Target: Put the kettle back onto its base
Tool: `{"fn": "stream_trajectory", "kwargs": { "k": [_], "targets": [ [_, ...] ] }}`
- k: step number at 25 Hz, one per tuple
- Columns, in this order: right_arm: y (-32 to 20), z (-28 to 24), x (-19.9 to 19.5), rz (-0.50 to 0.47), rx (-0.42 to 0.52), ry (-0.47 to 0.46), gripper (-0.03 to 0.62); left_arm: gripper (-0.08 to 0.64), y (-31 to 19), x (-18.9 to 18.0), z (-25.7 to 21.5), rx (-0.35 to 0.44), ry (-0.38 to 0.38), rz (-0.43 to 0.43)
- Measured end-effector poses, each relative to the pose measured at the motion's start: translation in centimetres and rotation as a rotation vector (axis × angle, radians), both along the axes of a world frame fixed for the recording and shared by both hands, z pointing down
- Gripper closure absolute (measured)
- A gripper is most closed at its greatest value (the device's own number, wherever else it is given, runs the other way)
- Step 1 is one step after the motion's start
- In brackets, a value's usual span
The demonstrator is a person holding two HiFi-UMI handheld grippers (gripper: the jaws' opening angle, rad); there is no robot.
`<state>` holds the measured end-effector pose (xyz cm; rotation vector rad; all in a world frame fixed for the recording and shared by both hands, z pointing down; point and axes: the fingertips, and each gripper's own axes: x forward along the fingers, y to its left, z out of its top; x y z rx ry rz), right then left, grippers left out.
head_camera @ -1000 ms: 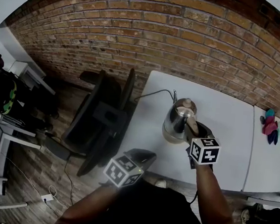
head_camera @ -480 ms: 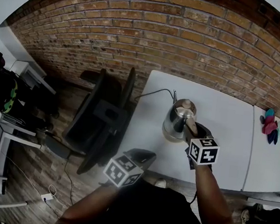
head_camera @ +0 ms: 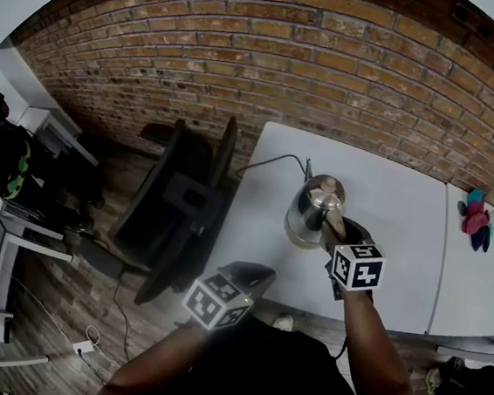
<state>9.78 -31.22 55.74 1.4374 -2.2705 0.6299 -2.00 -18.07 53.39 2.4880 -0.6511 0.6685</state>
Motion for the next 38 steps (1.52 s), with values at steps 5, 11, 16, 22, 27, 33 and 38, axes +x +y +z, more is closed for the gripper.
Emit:
{"fn": "stream_trajectory", "kwargs": {
  "k": [5, 11, 16, 22, 27, 33, 38],
  "targets": [
    [0.6, 0.7, -0.1, -0.021, -0.018, 0.014, 0.41, 0.56, 0.1, 0.1, 0.0, 0.002, -0.005, 0.003],
    [1.0, 0.9, -0.3, -0.034, -0.022, 0.024, 0.41, 0.56, 0.4, 0.3, -0.3, 0.0, -0.003, 0.007],
    [1.2, 1.1, -0.2, -0.035, -0.032, 0.021, 0.41, 0.56, 0.6, 0.4, -0.2, 0.001, -0.011, 0.008],
    [1.9, 1.7, -0.3, -0.042, -0.049, 0.007, 0.405, 0.56, 0.8, 0.6, 0.0, 0.0, -0.008, 0.006],
    [2.7, 2.4, -0.2, -0.064, -0.049, 0.04, 0.399, 0.56, 1.2, 0.9, 0.1, 0.001, -0.011, 0.015],
    [3.4, 2.1, 0.2, -0.07, -0.04, 0.053, 0.4, 0.56, 1.7, 1.4, -0.2, 0.006, -0.009, 0.017],
    [4.2, 1.9, 0.5, -0.067, -0.028, 0.056, 0.413, 0.56, 2.4, 1.7, -0.4, 0.011, -0.014, 0.018]
  ]
}}
